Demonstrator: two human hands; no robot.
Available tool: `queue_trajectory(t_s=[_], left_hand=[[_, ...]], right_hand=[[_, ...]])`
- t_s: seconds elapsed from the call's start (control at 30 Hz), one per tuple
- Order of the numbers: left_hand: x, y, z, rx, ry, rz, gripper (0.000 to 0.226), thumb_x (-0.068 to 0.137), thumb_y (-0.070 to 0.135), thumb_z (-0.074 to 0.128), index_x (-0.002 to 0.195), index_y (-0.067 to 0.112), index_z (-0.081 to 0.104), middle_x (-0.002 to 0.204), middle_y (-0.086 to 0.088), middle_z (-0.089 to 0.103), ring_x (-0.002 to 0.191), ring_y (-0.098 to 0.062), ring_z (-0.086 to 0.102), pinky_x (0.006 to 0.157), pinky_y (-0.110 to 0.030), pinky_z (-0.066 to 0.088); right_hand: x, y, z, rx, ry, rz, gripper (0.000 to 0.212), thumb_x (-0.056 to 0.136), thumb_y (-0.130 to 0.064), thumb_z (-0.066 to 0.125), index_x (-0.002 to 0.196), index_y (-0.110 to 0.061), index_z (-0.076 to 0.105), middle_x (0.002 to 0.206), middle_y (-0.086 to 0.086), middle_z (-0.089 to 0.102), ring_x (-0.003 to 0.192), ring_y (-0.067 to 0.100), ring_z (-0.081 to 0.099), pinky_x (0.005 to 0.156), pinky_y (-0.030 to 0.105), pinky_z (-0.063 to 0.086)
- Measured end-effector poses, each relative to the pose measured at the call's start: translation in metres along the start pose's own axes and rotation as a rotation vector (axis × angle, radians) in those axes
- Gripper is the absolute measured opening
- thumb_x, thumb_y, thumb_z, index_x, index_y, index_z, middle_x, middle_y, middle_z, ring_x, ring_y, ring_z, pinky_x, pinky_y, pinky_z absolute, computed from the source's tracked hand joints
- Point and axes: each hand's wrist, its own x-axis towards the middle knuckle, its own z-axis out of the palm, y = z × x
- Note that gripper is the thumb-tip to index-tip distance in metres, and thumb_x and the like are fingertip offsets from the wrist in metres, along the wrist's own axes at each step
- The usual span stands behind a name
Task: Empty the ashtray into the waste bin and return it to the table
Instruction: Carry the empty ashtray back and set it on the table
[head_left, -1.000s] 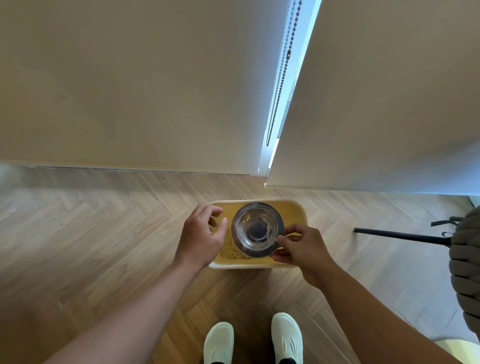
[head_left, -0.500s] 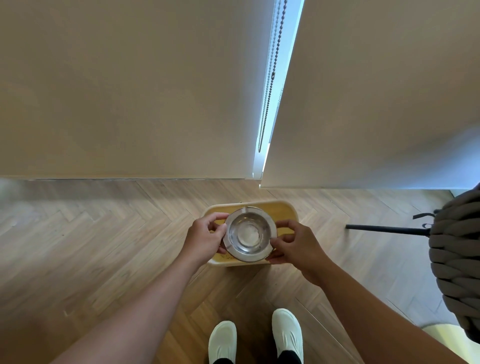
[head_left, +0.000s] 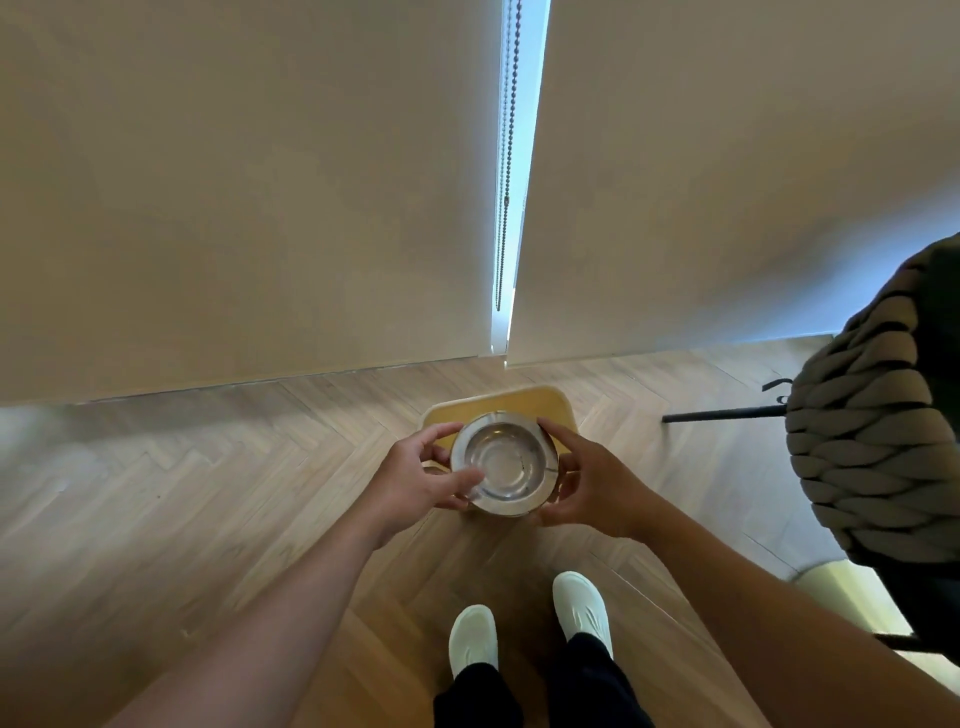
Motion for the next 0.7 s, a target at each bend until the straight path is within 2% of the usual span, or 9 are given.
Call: queue_trajectory(t_s=[0.1, 0.2, 0.27, 0.37, 0.43, 0.53, 0.63, 0.7], left_hand=[[-0.029, 0.02, -0.003, 0.222, -0.044, 0.063, 0.093, 0.055, 0.03, 0.095, 0.134, 0.038, 0.049, 0.104, -0.002, 0.062, 0.08, -0.023, 0.07, 0.072, -0.03, 0.06], [-0.056, 0.04, 0.0, 0.373, -0.067, 0.163, 0.105, 0.046, 0.032, 0.098, 0.135, 0.041, 0.044, 0.102, 0.011, 0.06, 0.077, -0.012, 0.062, 0.063, -0.018, 0.051], [-0.073, 0.052, 0.003, 0.414, -0.066, 0.232, 0.104, 0.046, 0.032, 0.098, 0.134, 0.041, 0.043, 0.101, 0.018, 0.058, 0.077, -0.008, 0.059, 0.062, -0.013, 0.049], [-0.1, 0.071, 0.006, 0.471, -0.051, 0.304, 0.104, 0.048, 0.036, 0.097, 0.137, 0.037, 0.043, 0.104, 0.024, 0.056, 0.081, -0.005, 0.059, 0.065, -0.011, 0.049], [-0.116, 0.082, 0.007, 0.481, -0.054, 0.349, 0.102, 0.049, 0.039, 0.097, 0.137, 0.033, 0.045, 0.107, 0.021, 0.058, 0.083, -0.006, 0.059, 0.068, -0.014, 0.051], [-0.136, 0.095, 0.014, 0.467, -0.079, 0.41, 0.103, 0.047, 0.047, 0.094, 0.137, 0.029, 0.047, 0.111, 0.014, 0.061, 0.085, -0.009, 0.06, 0.072, -0.02, 0.055], [-0.151, 0.104, 0.022, 0.455, -0.116, 0.447, 0.105, 0.046, 0.055, 0.089, 0.138, 0.027, 0.047, 0.115, 0.009, 0.062, 0.088, -0.014, 0.062, 0.073, -0.022, 0.056], [-0.158, 0.108, 0.03, 0.464, -0.146, 0.473, 0.105, 0.047, 0.053, 0.09, 0.139, 0.025, 0.046, 0.118, 0.008, 0.062, 0.092, -0.017, 0.063, 0.074, -0.023, 0.057]], right_hand=[[-0.024, -0.021, 0.0, -0.033, 0.057, -0.001, 0.108, 0.063, -0.031, 0.09, 0.15, -0.021, 0.028, 0.118, 0.0, 0.067, 0.098, 0.018, 0.068, 0.094, 0.033, 0.056], [-0.045, -0.043, -0.001, -0.031, 0.116, -0.036, 0.102, 0.062, -0.032, 0.091, 0.147, -0.024, 0.034, 0.106, -0.001, 0.072, 0.09, 0.019, 0.07, 0.09, 0.036, 0.058], [-0.061, -0.058, -0.004, -0.018, 0.143, -0.069, 0.099, 0.061, -0.039, 0.09, 0.144, -0.029, 0.036, 0.108, -0.008, 0.071, 0.092, 0.014, 0.07, 0.091, 0.033, 0.057], [-0.089, -0.087, -0.008, 0.007, 0.194, -0.1, 0.091, 0.057, -0.061, 0.081, 0.135, -0.047, 0.036, 0.107, -0.037, 0.061, 0.096, -0.007, 0.064, 0.091, 0.015, 0.053], [-0.108, -0.104, -0.011, 0.031, 0.229, -0.098, 0.088, 0.056, -0.061, 0.081, 0.13, -0.052, 0.036, 0.101, -0.043, 0.06, 0.095, -0.01, 0.063, 0.088, 0.011, 0.051], [-0.136, -0.118, -0.012, 0.051, 0.285, -0.108, 0.085, 0.057, -0.056, 0.083, 0.129, -0.052, 0.037, 0.103, -0.041, 0.061, 0.095, -0.01, 0.063, 0.089, 0.011, 0.05], [-0.162, -0.126, -0.013, 0.082, 0.337, -0.093, 0.084, 0.057, -0.052, 0.084, 0.126, -0.053, 0.037, 0.109, -0.032, 0.061, 0.098, -0.008, 0.063, 0.088, 0.009, 0.049], [-0.18, -0.127, -0.014, 0.099, 0.369, -0.075, 0.084, 0.057, -0.049, 0.085, 0.127, -0.051, 0.037, 0.107, -0.023, 0.066, 0.097, 0.001, 0.066, 0.088, 0.013, 0.052]])
